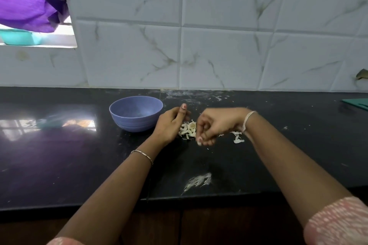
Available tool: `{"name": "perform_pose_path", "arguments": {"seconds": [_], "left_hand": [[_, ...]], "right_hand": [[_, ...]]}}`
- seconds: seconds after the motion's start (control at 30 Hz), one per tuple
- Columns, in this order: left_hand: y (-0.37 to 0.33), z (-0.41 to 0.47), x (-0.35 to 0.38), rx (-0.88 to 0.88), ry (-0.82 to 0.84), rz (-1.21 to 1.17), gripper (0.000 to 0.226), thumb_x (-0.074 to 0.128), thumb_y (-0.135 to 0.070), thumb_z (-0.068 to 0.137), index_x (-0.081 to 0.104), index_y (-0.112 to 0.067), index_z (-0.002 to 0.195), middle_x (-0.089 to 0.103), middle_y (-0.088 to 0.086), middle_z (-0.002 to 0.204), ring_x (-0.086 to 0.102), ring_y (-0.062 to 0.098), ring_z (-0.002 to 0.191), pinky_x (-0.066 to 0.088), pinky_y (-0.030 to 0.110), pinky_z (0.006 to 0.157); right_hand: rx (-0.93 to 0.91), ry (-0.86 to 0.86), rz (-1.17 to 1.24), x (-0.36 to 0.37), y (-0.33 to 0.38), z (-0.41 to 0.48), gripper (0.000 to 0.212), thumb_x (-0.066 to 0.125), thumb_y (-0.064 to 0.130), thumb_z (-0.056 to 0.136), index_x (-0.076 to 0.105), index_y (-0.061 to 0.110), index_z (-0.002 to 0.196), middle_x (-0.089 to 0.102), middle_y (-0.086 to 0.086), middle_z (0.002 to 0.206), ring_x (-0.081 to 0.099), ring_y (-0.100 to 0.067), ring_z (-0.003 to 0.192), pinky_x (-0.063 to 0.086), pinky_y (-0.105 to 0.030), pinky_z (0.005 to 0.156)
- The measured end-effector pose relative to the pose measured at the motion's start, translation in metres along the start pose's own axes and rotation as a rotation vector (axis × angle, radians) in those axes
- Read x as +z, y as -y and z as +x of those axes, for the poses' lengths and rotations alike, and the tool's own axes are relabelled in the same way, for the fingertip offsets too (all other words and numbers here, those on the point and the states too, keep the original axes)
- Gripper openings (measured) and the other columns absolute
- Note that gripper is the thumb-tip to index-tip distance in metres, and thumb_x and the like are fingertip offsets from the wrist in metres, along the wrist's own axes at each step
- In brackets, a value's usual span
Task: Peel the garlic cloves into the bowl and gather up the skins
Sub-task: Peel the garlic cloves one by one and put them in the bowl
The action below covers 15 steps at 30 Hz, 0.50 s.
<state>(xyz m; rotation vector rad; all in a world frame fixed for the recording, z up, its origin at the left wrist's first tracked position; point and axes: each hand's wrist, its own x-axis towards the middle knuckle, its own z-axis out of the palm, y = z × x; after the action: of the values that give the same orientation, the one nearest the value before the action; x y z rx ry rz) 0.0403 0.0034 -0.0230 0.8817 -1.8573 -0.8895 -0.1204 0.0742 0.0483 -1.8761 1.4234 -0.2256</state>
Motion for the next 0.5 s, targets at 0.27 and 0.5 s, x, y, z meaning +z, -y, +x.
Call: {"name": "perform_pose_path", "arguments": {"seconds": [0.27,0.5], "left_hand": [[-0.001,0.004,0.001,0.003,0.021,-0.086,0.014,0.06,-0.015,0.095,0.068,-0.015,0.107,0.072,-0.002,0.09,0.066,0.012,0.083,0.052,0.024,0.078],[-0.023,0.023,0.021,0.109,0.265,-0.155,0.05,0.062,0.012,0.084,0.062,-0.026,0.117,0.071,0.004,0.108,0.07,0.024,0.093,0.057,0.032,0.08]], "right_hand": [[-0.033,-0.171,0.115,0.015,-0.018,0.001,0.006,0.064,-0.007,0.088,0.067,-0.005,0.092,0.069,-0.002,0.068,0.064,-0.006,0.057,0.053,-0.016,0.057],[-0.235,-0.606,0.914,0.001,-0.047,-0.003,0.015,0.067,-0.005,0.081,0.066,-0.003,0.096,0.07,-0.012,0.084,0.064,-0.013,0.067,0.055,-0.018,0.062]]}}
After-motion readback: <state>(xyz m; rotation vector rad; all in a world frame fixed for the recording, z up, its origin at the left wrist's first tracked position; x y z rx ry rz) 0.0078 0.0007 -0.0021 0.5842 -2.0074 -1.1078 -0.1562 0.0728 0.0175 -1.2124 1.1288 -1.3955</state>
